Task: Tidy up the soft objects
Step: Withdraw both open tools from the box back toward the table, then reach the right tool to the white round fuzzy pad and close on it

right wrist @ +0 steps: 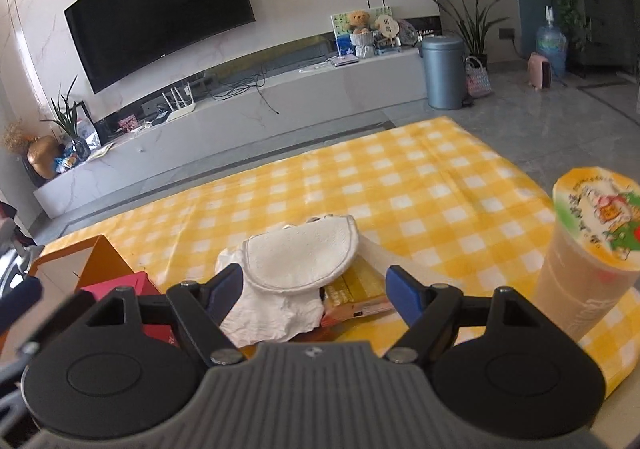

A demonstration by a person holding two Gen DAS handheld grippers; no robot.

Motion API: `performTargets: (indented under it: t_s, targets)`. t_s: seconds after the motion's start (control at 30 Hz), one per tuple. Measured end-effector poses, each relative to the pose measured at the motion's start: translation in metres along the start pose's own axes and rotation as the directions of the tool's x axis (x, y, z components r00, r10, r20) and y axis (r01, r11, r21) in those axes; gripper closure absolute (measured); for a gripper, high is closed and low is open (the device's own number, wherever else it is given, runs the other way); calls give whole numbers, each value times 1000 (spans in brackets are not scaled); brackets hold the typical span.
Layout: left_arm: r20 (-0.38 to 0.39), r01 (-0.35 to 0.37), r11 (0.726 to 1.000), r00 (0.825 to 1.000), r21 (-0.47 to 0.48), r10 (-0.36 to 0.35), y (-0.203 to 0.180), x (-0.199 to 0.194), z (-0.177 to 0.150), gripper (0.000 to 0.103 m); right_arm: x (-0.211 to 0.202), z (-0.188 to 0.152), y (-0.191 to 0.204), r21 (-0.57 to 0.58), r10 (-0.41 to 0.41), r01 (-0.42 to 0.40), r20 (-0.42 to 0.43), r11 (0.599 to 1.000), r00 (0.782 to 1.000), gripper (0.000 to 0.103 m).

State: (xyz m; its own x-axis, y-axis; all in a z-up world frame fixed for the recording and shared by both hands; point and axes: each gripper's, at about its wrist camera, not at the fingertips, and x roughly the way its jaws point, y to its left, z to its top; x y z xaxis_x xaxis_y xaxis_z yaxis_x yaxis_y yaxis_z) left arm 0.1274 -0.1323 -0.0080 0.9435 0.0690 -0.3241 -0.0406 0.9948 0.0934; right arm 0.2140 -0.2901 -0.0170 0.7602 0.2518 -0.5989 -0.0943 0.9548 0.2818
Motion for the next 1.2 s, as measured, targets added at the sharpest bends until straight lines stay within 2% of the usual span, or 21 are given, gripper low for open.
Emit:
performTargets:
  t_s: [0.07,0.13,0.17,0.23,0.3,0.43,0.6,0.73,0.83,0.9,0.93,1.0,1.07,1.13,1.2]
  targets:
    - [-13,-35,999,999,-20,34,-1,9,-6,9,5,-2,-2,3,-3,3,-5,1000,1000,25]
    - [-63,-32,999,998,-24,31,2,17,-10,9,12,-2,-1,-16,-41,41,-10,999,999,25]
    - [-84,-30,999,996,-28,27,3,22,-12,9,15,-2,-3,-4,-35,35,-13,999,999,25]
    - [-101,-38,998,994,-46,33,8,22,-17,9,22,-1,-12,85,26,-23,-33,996,999,21]
    - [-113,-40,998,993,-54,33,12,21,-21,8,30,-2,-21,175,54,-44,-56,984,997,20]
    - [-127,-15,997,992,-78,5,18,19,-26,8,39,-3,-26,198,11,3,-68,980,998,20]
    - [-135,11,996,991,-85,-23,18,20,-28,8,61,-5,-26,233,23,4,-111,973,994,20]
    - [-130,45,996,990,-75,-55,17,19,-30,8,72,-4,-21,203,-11,25,-70,979,997,18]
    - [-138,62,995,988,-76,-72,15,17,-31,8,84,-4,-21,226,30,-16,-57,974,998,15]
    - [-143,70,994,986,-79,-81,15,17,-31,8,94,-6,-25,287,68,-47,-61,957,996,15]
    - [-147,73,994,986,-81,-85,15,17,-31,8,99,-8,-30,330,94,-68,-64,942,994,17]
    - [-164,82,992,982,-93,-97,15,18,-31,8,108,-14,-39,428,152,-108,-71,897,986,27]
    - [-169,81,992,981,-94,-96,15,18,-32,8,116,-19,-48,498,162,-99,-85,861,983,35]
    - [-168,83,993,981,-89,-97,15,17,-31,8,117,-22,-51,521,142,-87,-66,849,988,43]
    - [-172,88,992,980,-89,-103,14,18,-32,8,117,-22,-56,553,165,-110,-51,826,985,53]
